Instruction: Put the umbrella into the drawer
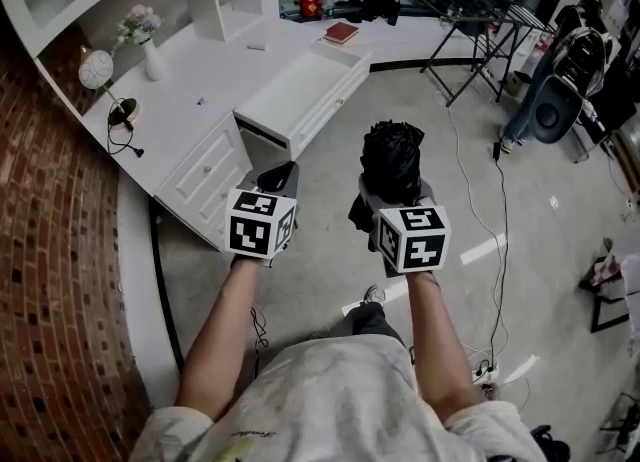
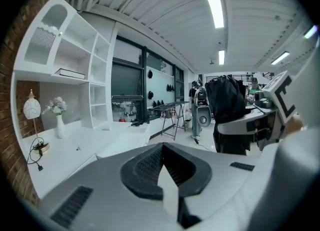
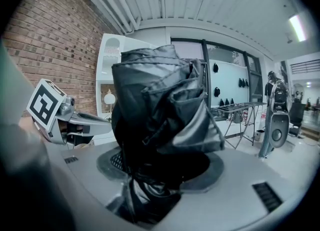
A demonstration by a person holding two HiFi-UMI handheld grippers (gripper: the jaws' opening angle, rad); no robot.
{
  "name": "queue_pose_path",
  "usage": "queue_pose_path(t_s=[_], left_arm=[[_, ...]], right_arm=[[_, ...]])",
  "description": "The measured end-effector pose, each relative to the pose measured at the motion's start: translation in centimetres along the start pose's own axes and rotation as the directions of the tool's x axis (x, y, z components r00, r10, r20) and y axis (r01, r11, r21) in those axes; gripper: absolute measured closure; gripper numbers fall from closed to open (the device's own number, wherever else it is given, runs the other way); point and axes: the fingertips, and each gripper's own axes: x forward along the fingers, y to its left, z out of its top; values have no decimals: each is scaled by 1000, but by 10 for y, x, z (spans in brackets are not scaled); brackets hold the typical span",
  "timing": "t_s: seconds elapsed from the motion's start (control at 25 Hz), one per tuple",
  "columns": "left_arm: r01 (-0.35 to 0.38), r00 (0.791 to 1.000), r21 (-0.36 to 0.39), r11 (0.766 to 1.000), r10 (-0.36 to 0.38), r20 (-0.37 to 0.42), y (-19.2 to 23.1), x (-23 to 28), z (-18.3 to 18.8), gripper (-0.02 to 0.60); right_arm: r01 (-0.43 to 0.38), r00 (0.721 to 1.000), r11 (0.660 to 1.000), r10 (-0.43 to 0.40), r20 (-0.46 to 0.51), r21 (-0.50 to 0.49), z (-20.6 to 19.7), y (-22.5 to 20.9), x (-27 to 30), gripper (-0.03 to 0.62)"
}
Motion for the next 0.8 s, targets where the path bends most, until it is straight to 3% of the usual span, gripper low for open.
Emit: queue_pose_path(t_s=[0.36,0.8], left_arm=[[10,1000,19,1000,-10,-17,9,28,6,584],[-35,998,32,999,36,-41,22,81,21,584]], right_arm=[[-13,1000,1000,13,-2,-2,5,-11,26,344],[-79,997,997,79,-7,1,13,-48,79,344]])
